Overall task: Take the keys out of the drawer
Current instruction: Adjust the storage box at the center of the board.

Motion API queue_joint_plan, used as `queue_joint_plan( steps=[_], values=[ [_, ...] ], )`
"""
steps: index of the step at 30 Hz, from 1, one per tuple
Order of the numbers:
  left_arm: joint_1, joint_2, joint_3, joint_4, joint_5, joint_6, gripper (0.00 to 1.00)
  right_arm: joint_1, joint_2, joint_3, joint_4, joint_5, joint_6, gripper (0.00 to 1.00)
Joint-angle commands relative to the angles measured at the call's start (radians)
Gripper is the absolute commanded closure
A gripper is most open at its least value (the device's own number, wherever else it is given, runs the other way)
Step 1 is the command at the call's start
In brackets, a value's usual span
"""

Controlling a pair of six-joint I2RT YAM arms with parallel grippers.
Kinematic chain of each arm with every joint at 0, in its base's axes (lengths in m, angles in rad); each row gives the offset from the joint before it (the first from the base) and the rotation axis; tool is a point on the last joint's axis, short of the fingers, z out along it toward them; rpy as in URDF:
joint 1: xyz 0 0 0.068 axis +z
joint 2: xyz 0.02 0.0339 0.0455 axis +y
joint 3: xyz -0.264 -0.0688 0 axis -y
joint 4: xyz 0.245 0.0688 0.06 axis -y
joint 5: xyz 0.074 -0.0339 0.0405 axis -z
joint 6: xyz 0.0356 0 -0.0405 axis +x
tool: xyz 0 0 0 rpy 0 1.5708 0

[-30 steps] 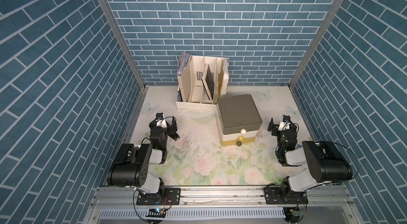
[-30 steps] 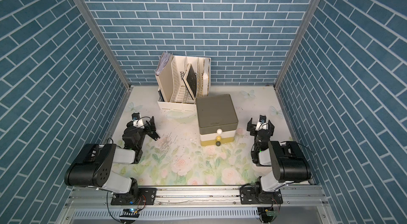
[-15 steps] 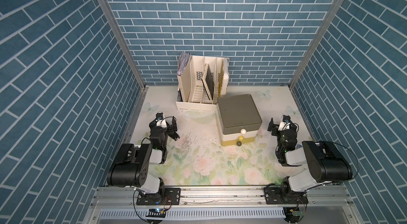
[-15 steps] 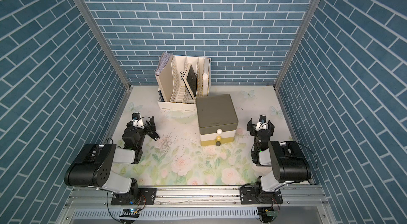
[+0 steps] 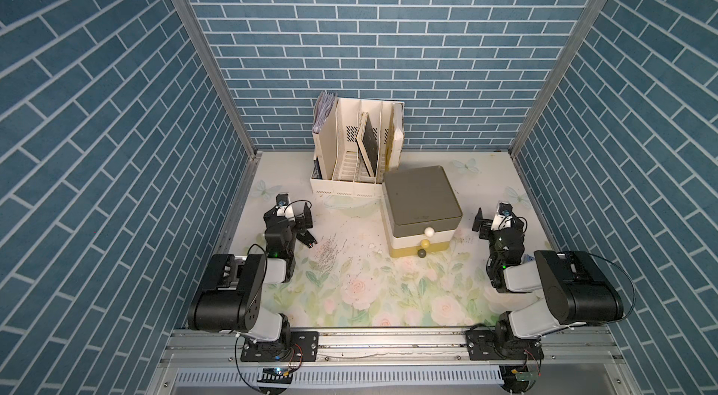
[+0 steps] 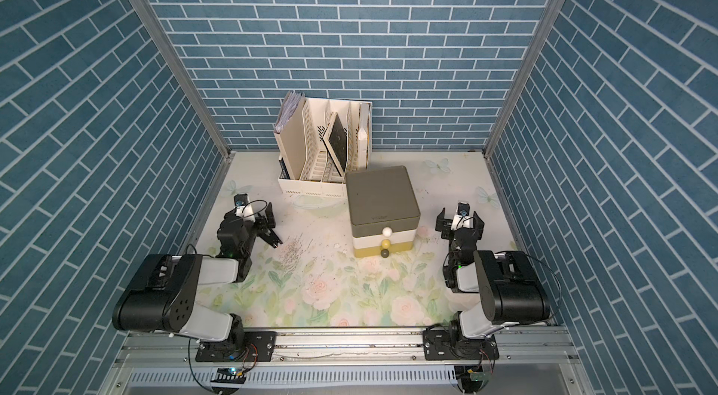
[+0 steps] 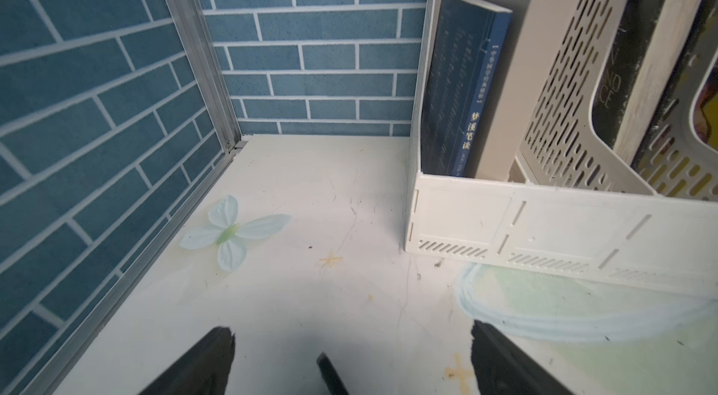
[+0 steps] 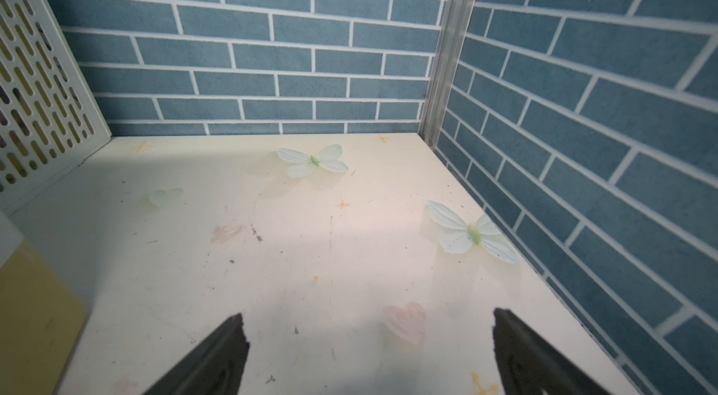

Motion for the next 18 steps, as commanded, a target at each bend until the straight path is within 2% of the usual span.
queue_joint_plan(
  steps=[1,5,11,14,18],
  values=[
    [-0.003,0.008,0.158,-0.279,0.05,0.021,0.0,0.005,-0.069,0.061,-0.134,0.025,0.016,0.0],
    [-0.003,-0.045,0.122,-0.238,0.038,-0.012,0.0,0.003,-0.144,0.078,-0.214,0.038,0.018,0.0],
    [-0.003,-0.179,0.09,-0.299,0.001,-0.068,0.0,0.003,-0.3,0.124,-0.419,0.045,0.1,0.0],
    [-0.003,-0.228,0.161,-0.422,0.012,-0.103,0.0,0.003,-0.364,0.201,-0.601,0.039,0.171,0.0],
    [-0.003,-0.268,0.247,-0.58,0.034,-0.17,0.0,0.003,-0.41,0.342,-0.888,-0.045,0.268,0.0]
  ],
)
